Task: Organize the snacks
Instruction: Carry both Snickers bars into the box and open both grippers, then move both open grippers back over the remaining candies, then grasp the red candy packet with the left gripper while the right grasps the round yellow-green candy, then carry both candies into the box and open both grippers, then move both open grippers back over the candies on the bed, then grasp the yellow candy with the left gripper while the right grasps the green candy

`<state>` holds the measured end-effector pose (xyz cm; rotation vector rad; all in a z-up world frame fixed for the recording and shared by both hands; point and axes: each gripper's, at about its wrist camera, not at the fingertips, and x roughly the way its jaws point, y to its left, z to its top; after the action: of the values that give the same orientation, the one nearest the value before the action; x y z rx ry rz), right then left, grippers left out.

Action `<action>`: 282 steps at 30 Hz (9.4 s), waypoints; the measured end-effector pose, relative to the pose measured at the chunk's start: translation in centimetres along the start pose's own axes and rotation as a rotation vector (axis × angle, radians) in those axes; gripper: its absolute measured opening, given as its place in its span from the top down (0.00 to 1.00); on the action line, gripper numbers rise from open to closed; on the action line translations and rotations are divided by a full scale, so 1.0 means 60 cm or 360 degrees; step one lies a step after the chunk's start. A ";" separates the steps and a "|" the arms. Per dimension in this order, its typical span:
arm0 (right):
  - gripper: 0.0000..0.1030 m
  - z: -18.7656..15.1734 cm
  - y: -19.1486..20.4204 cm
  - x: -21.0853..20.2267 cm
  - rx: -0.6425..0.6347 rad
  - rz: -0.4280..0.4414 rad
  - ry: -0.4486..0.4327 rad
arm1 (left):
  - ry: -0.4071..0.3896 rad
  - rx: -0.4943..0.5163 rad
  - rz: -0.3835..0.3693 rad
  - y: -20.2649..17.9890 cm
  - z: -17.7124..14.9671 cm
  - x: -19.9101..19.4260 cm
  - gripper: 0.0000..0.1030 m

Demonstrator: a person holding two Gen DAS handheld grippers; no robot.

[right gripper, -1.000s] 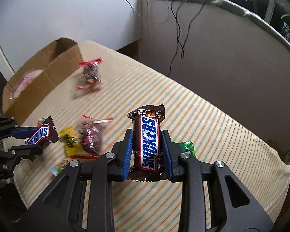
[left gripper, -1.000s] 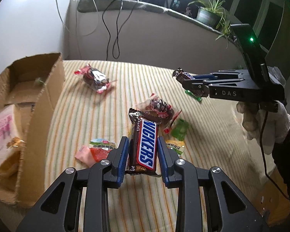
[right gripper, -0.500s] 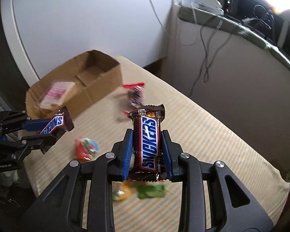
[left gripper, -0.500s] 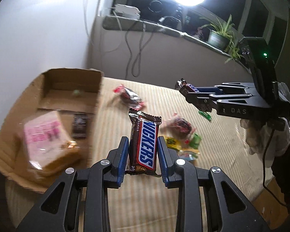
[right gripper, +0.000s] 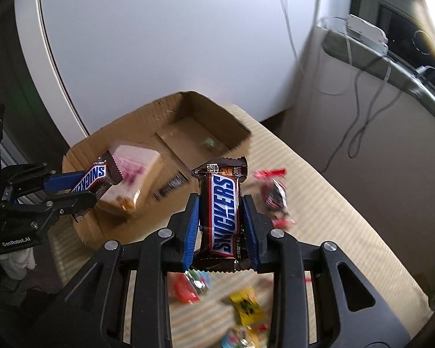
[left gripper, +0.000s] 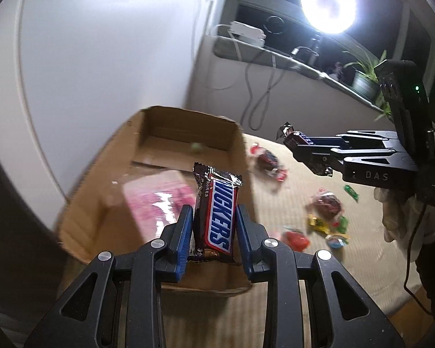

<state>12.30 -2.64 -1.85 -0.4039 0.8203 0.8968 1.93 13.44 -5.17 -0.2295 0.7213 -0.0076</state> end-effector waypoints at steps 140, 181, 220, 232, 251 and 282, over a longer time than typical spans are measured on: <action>0.64 -0.261 -0.059 -0.062 0.0384 -0.0017 0.0093 | 0.0318 0.0450 -0.0167 -0.235 -0.053 0.186 0.78; 0.64 -0.014 0.012 -0.013 0.0114 0.0139 -0.0119 | -0.0093 0.0067 0.0178 0.021 0.015 -0.005 0.80; 0.19 0.022 0.023 0.022 0.0115 0.0138 -0.0126 | -0.0119 0.0073 0.0237 0.026 0.005 -0.019 0.55; 0.19 -0.061 -0.059 -0.077 0.0240 -0.0005 -0.0173 | -0.0111 0.0168 0.0062 -0.053 -0.001 -0.017 0.55; 0.19 -0.248 -0.133 -0.098 0.0302 -0.0123 0.0024 | 0.0105 0.0393 -0.0222 -0.215 -0.038 0.060 0.55; 0.54 -0.271 -0.145 -0.020 0.0186 -0.0142 0.0219 | 0.0373 0.0700 -0.0238 -0.284 -0.059 0.206 0.55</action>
<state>11.56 -18.40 -11.42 -0.3995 0.9686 0.7404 10.16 -4.97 -12.21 0.1421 0.9141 -0.3373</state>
